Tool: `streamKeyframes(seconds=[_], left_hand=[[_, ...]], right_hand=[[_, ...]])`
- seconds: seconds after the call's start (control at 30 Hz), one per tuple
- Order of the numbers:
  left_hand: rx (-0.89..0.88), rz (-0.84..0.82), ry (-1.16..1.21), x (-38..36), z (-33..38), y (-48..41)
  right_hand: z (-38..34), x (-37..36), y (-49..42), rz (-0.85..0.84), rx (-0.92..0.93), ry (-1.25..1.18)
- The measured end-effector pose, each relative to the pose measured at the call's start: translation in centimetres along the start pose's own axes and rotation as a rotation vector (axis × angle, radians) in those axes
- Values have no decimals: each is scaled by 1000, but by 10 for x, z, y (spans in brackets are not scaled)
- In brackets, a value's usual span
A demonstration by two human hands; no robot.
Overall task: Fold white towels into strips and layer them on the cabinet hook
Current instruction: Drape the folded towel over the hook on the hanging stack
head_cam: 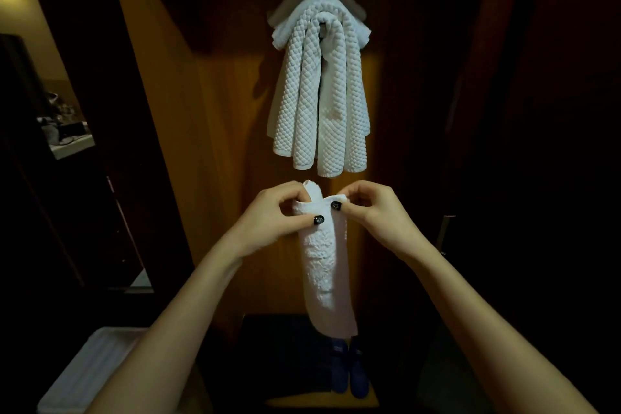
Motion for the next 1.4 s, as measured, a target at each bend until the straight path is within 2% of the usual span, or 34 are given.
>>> streamKeyframes(seconds=[0.1, 0.27, 0.47, 0.6, 0.73, 0.87, 1.0, 1.13, 1.3, 1.4], left_hand=[[-24, -6, 50, 1, 7, 2], [-6, -59, 77, -1, 12, 0], [-25, 1, 102, 4, 13, -4], [-43, 118, 252, 5, 7, 4], [-23, 119, 247, -9, -7, 20], [13, 151, 243, -19, -14, 17], [-76, 290, 266, -11, -2, -6], [-129, 419, 272, 4, 5, -31], [-63, 552, 352, 29, -11, -49], [-8, 592, 408, 34, -22, -50]], right_hand=[[-8, 0, -2, -38, 43, -102], [-19, -4, -9, -180, 83, -135], [-23, -2, -17, -245, 89, -64], [-19, -1, -19, -152, 70, -91], [-19, 7, -23, 19, 83, -95], [-26, 10, -29, 50, 80, -117], [-33, 17, -40, 133, 101, -208], [-7, 7, -22, 203, 74, -220], [32, -18, 21, 43, 69, -170], [50, -24, 34, -34, -8, -138]])
Point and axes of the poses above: each hand's wrist, its own y-axis away from the middle knuckle, its own x-axis out of the back of the hand, z = x × y, the point moved 6 cm from there along -y, towards the middle knuckle, and after that the axes turned 7 degrees about y, right-handed, at the moved point
